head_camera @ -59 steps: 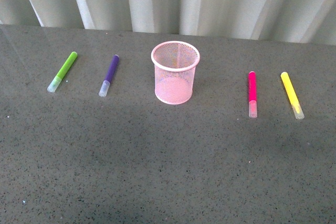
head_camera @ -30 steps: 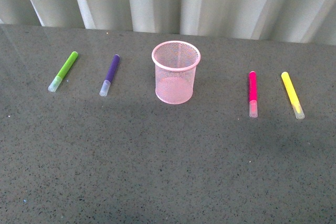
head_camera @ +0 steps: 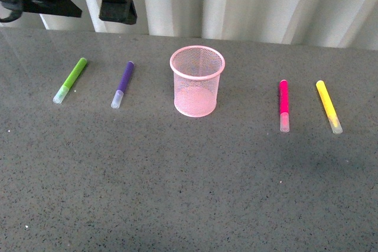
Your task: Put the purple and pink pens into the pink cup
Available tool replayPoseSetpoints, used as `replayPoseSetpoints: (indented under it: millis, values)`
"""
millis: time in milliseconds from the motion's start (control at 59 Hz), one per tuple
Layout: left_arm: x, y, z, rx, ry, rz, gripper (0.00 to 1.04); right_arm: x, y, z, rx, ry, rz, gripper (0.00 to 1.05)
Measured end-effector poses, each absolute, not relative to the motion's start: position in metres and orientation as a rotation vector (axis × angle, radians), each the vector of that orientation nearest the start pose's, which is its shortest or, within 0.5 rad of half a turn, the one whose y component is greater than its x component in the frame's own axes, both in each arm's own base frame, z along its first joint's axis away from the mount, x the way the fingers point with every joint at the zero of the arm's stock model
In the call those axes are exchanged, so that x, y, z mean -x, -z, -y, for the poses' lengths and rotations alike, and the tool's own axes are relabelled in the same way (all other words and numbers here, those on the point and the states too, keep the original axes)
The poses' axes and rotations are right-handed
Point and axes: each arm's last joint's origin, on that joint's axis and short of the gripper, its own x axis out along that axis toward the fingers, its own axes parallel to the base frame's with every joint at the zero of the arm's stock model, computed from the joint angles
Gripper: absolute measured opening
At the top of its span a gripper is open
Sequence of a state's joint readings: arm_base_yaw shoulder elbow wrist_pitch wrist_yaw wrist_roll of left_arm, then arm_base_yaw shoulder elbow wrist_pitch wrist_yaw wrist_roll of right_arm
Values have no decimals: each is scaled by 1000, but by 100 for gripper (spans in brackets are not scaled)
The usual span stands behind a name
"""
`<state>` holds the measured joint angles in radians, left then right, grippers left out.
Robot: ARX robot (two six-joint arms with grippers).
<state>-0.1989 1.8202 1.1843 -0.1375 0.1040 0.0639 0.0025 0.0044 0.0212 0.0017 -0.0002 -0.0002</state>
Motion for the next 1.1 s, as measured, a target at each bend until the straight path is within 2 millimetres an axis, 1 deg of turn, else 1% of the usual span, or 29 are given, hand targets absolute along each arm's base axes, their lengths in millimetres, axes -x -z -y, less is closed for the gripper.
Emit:
replayPoseSetpoints:
  millis: [169, 271, 373, 492, 610, 780, 932, 1102]
  values:
    - [-418, -189, 89, -123, 304, -825, 98, -97, -171, 0, 0, -3, 19, 98]
    - [-433, -184, 91, -132, 291, -848, 98, -97, -171, 0, 0, -3, 19, 98]
    - [-448, -172, 91, -136, 275, -893, 98, -97, -171, 0, 0, -3, 19, 98]
    - [-459, -158, 87, -132, 257, -950, 98, -97, -171, 0, 0, -3, 19, 98]
    - [-469, -141, 78, -147, 204, -1005, 98, -97, -171, 0, 0, -3, 19, 98]
    - [-480, -111, 69, -162, 151, -1057, 98, -97, -171, 0, 0, -3, 19, 98]
    - [-493, -98, 73, -152, 138, -1057, 98, -97, -171, 0, 0, -3, 19, 98]
    - [-497, -88, 83, -153, 146, -1065, 98, -97, -171, 0, 0, -3, 19, 98]
